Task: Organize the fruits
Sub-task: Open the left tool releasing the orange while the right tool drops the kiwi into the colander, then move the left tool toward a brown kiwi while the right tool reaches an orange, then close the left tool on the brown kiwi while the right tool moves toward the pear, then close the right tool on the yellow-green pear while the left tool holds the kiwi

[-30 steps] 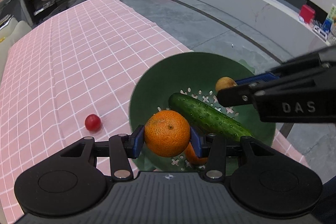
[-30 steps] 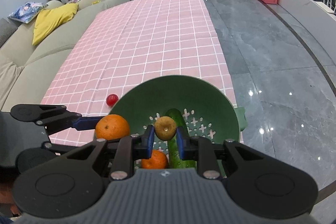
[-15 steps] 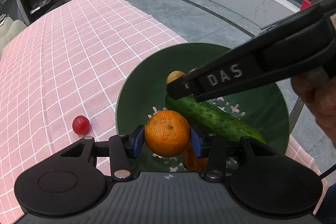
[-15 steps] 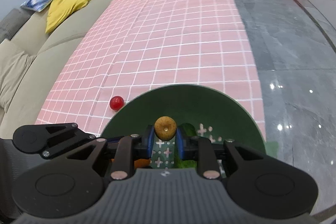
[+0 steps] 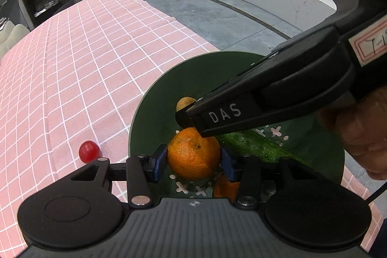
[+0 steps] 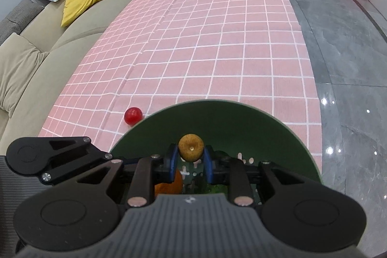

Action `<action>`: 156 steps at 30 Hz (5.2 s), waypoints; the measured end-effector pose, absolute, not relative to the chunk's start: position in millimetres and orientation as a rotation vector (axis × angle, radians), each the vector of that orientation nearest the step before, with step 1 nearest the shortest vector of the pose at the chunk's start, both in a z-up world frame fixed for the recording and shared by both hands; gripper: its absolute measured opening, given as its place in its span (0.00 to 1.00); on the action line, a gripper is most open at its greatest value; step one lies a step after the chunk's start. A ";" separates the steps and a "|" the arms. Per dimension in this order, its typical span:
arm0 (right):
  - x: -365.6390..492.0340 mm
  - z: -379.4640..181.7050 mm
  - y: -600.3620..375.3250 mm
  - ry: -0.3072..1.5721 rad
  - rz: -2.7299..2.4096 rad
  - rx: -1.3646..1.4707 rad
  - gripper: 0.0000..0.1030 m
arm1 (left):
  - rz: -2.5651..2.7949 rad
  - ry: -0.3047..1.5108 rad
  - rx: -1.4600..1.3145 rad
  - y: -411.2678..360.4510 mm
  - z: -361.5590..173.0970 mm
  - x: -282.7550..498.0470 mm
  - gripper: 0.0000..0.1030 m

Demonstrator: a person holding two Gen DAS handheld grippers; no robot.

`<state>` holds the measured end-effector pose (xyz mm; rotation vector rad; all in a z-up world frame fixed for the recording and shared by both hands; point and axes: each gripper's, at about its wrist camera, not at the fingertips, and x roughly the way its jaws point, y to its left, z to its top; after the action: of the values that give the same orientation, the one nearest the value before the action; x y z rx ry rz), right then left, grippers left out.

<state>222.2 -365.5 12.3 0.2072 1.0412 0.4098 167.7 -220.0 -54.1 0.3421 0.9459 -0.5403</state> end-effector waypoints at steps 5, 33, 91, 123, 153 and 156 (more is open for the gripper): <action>220.9 16.2 -369.5 1.027 0.391 0.222 0.30 | -0.520 0.898 0.351 -219.3 -44.2 163.3 0.69; 131.6 78.4 -371.4 0.884 0.303 0.241 0.30 | -0.266 0.891 0.138 -37.3 14.7 79.2 0.71; 108.7 31.8 -200.2 1.054 0.446 0.089 0.35 | -0.313 1.049 0.121 3.2 -72.6 33.6 0.66; 209.4 46.6 -180.3 0.990 0.312 -0.048 0.39 | -0.330 1.037 0.041 18.1 -70.0 47.7 0.27; 103.1 32.2 -172.8 1.141 0.473 -0.024 0.52 | -0.276 1.006 -0.026 35.6 -57.6 51.6 0.27; 98.2 31.2 -168.9 1.152 0.488 -0.004 0.54 | -0.271 1.004 -0.029 36.3 -58.0 50.9 0.27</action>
<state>98.2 -168.9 31.2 -0.0037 1.1521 0.4876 50.9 36.3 -58.0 -0.0290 1.0040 -0.2705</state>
